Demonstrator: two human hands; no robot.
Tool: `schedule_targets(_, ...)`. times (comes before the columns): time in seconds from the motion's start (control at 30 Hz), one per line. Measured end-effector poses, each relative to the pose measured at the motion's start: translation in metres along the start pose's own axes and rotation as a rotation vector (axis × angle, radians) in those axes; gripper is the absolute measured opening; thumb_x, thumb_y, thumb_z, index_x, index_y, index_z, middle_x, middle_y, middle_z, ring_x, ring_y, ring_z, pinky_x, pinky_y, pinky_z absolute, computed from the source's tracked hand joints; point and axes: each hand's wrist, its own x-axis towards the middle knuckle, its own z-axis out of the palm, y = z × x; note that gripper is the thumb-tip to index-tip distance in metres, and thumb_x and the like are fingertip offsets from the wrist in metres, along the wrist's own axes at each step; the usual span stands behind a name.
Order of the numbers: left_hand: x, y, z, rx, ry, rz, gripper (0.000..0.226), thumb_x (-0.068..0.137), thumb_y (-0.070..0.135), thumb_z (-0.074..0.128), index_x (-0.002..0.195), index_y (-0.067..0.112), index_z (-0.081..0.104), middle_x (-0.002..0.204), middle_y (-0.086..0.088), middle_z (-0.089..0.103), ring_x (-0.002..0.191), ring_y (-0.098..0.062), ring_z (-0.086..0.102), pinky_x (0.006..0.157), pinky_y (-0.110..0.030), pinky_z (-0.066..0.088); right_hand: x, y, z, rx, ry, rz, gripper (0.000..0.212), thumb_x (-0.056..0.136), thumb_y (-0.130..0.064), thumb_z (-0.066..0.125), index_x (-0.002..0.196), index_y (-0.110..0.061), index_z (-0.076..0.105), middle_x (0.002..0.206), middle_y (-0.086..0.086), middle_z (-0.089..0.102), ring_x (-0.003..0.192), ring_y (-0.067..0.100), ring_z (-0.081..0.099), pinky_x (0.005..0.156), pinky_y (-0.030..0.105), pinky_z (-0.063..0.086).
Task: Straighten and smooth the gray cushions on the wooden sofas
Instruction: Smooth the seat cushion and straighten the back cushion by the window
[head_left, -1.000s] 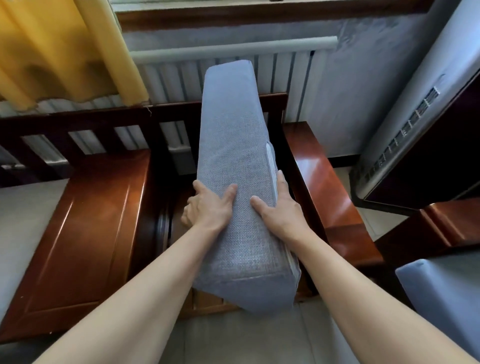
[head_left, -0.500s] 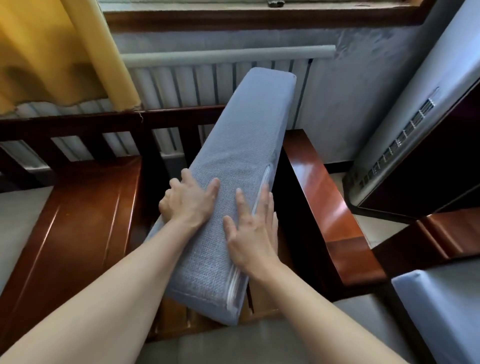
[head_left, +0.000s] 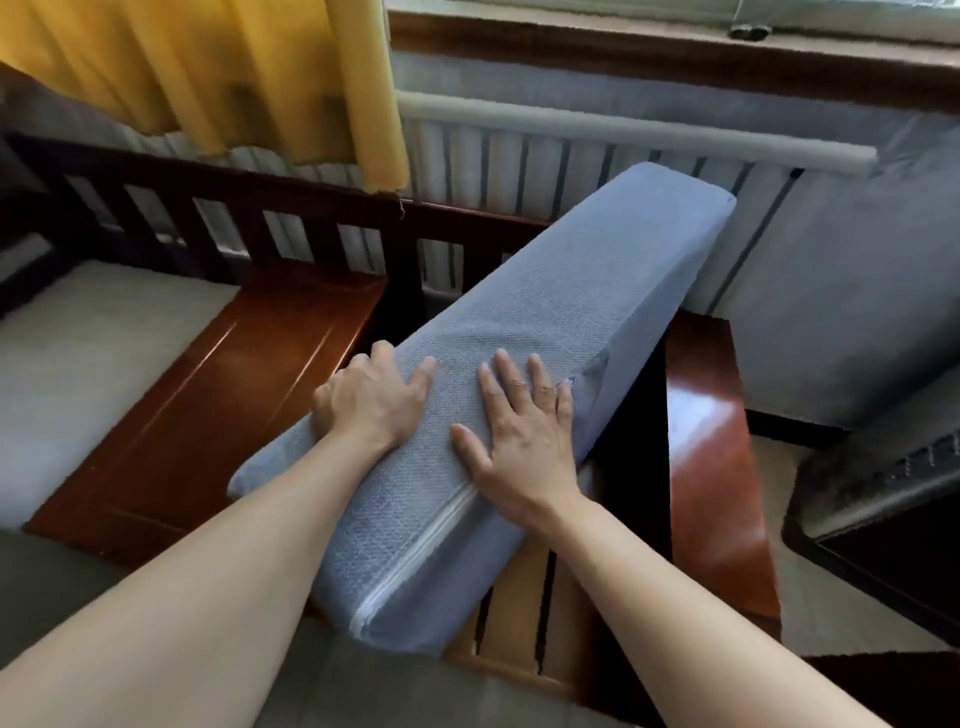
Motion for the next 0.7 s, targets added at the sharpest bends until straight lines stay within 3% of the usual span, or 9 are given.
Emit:
schedule_targets(0.17,-0.019,0.007,0.003,0.006,0.042,-0.127,0.062,0.094,0.061,0.026,0.123,0.012,0.05,0.126,-0.016,0.057,0.117,-0.037,0.051,0.093,-0.044,0.034,-0.015,0.041,-0.017,0.002,-0.16,-0.338,0.087,0.074,-0.08,0.025,0.151,-0.039,0.016,0.16,-0.011,0.0,0.145,0.017,-0.02,0.112,0.048,-0.022)
schedule_targets(0.27,-0.034,0.004,0.004,0.002,0.088,-0.161,0.063,0.095,0.059,0.027,0.123,0.008,0.051,0.127,-0.016,0.055,0.118,-0.035,0.05,0.096,-0.043,0.033,-0.021,0.052,-0.022,-0.091,-0.231,-0.448,0.097,0.068,-0.073,0.051,0.15,-0.044,0.007,0.16,-0.007,-0.009,0.143,0.022,-0.026,0.109,0.054,-0.022)
schedule_targets(0.37,-0.053,-0.003,0.007,0.001,0.125,-0.181,0.064,0.094,0.058,0.028,0.123,0.006,0.052,0.127,-0.015,0.055,0.12,-0.033,0.048,0.098,-0.042,0.032,-0.032,0.051,-0.024,-0.167,-0.242,-0.438,0.108,0.068,-0.051,0.074,0.149,-0.047,0.003,0.159,-0.003,-0.012,0.142,0.028,-0.026,0.107,0.061,-0.018)
schedule_targets(0.7,-0.132,-0.005,0.019,-0.044,0.239,-0.241,0.063,0.094,0.058,0.031,0.118,0.004,0.053,0.125,-0.017,0.056,0.118,-0.032,0.048,0.096,-0.043,0.035,-0.093,0.046,-0.032,-0.308,-0.316,-0.354,0.118,0.075,-0.028,0.076,0.142,-0.053,-0.017,0.154,-0.004,-0.03,0.138,0.031,-0.035,0.104,0.07,-0.01)
